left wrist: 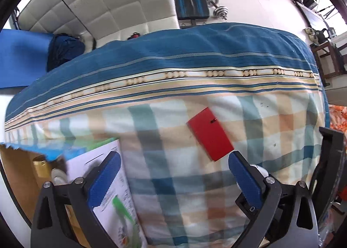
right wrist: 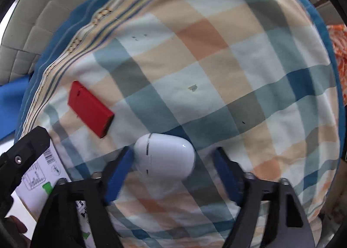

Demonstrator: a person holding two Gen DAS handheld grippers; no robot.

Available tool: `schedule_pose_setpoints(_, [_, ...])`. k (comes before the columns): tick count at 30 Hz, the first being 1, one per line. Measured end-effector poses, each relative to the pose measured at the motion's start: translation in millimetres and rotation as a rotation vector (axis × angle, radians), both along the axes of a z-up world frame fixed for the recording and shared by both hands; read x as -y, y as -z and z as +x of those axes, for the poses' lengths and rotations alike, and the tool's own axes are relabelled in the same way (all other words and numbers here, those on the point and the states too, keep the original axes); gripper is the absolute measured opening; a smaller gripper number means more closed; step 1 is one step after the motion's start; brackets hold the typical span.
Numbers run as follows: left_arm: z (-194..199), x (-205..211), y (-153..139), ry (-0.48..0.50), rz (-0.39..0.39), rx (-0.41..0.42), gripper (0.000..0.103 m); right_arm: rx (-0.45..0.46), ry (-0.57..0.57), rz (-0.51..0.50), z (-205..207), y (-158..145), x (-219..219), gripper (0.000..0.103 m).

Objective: Organize rigid objects
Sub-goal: 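Grasp the red block with the left gripper while the right grasps the white earbud case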

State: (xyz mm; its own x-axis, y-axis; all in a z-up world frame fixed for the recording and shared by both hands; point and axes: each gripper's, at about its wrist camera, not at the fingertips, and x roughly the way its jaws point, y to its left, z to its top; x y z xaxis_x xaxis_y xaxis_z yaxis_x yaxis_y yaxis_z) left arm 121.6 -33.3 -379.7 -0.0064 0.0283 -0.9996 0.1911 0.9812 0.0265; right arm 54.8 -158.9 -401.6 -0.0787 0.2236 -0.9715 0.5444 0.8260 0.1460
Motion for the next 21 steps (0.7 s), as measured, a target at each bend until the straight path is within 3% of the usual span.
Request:
schedule_pose_setpoints(2, [2, 4, 1, 0.009, -0.023, 0.001, 0.101, 0.017, -0.023, -0.011, 1, -4, 4, 0.06])
schedule_pose_setpoints(7, [13, 21, 12, 0.012, -0.063, -0.025, 0.101, 0.021, -0.109, -0.078, 3, -14, 25, 0.06])
schedule_pose_setpoints(11, [23, 34, 35, 0.007, -0.065, -0.086, 0.091, 0.012, -0.143, -0.132, 5, -15, 47, 0.06])
schedule_pose_setpoints(15, [29, 40, 61, -0.012, -0.046, -0.138, 0.091, 0.01, -0.125, -0.101, 4, -10, 62, 0.06])
schedule_pose_setpoints(17, [29, 41, 71, -0.012, -0.038, -0.156, 0.08, 0.009, -0.128, -0.099, 5, -9, 65, 0.06])
schedule_pose_setpoints(19, [26, 43, 70, 0.008, -0.026, -0.121, 0.077, 0.01, -0.129, -0.099, 2, -7, 65, 0.06])
schedule_pose_setpoints(21, [19, 49, 65, 0.063, -0.015, -0.079, 0.058, 0.014, -0.136, -0.097, 0, -5, 67, 0.06])
